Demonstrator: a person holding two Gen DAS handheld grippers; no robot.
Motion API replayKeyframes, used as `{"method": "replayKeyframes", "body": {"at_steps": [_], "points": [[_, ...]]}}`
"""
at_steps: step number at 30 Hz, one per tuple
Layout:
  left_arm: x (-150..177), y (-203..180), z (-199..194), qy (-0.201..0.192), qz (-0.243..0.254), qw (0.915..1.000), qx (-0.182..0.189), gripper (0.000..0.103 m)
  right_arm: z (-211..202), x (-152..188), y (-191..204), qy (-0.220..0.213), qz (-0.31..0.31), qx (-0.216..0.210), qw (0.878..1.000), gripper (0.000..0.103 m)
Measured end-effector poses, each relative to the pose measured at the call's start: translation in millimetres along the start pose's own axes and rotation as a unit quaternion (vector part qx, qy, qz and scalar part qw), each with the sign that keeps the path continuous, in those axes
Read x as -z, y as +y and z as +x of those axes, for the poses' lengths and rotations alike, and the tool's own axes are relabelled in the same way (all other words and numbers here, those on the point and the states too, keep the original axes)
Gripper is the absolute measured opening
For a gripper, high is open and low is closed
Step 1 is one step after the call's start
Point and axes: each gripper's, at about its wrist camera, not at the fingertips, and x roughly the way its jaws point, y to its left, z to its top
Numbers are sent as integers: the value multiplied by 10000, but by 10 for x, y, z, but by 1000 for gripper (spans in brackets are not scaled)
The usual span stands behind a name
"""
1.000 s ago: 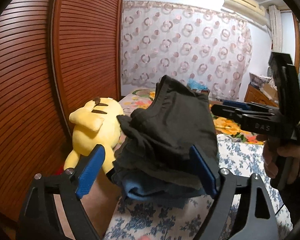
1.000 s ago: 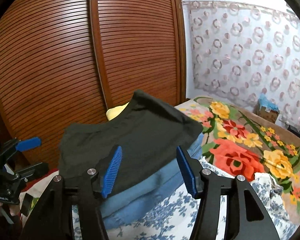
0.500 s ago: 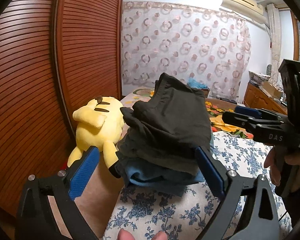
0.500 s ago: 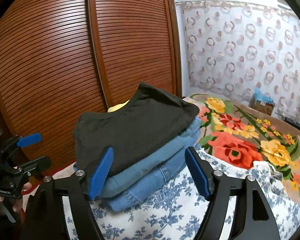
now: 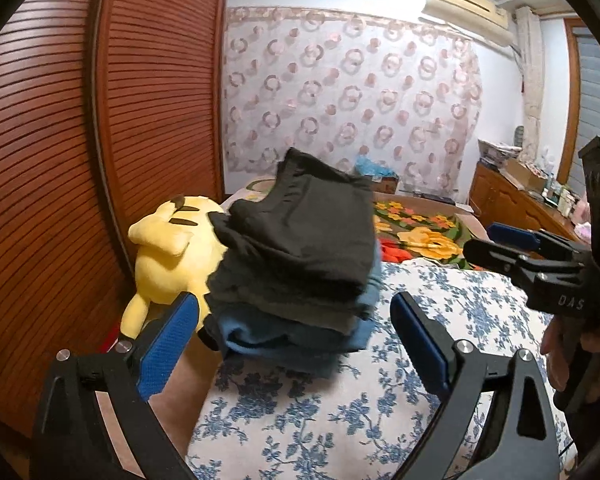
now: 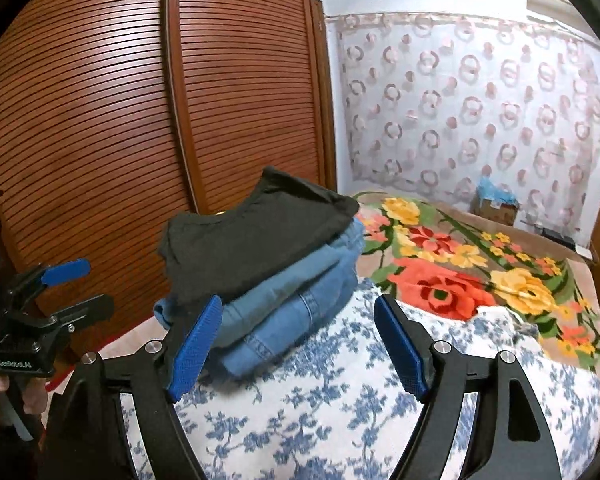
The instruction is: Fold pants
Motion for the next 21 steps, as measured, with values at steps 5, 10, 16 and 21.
{"method": "replayKeyframes", "body": {"at_steps": [5, 10, 16, 21], "points": [[9, -215, -58, -27, 175, 9996, 227, 97, -246, 162, 62, 5, 102, 254, 9996, 80], [39, -439, -89, -33, 341, 9983, 468, 97, -481, 297, 92, -16, 287, 499, 9983, 80], [106, -781, -104, 24, 556, 9952, 804, 97, -795, 453, 131, 15, 452, 928, 9947, 80], [157, -1056, -219, -12, 714, 9917, 1070, 97, -1096, 526, 223, -36, 635, 1255, 9901, 87]]}}
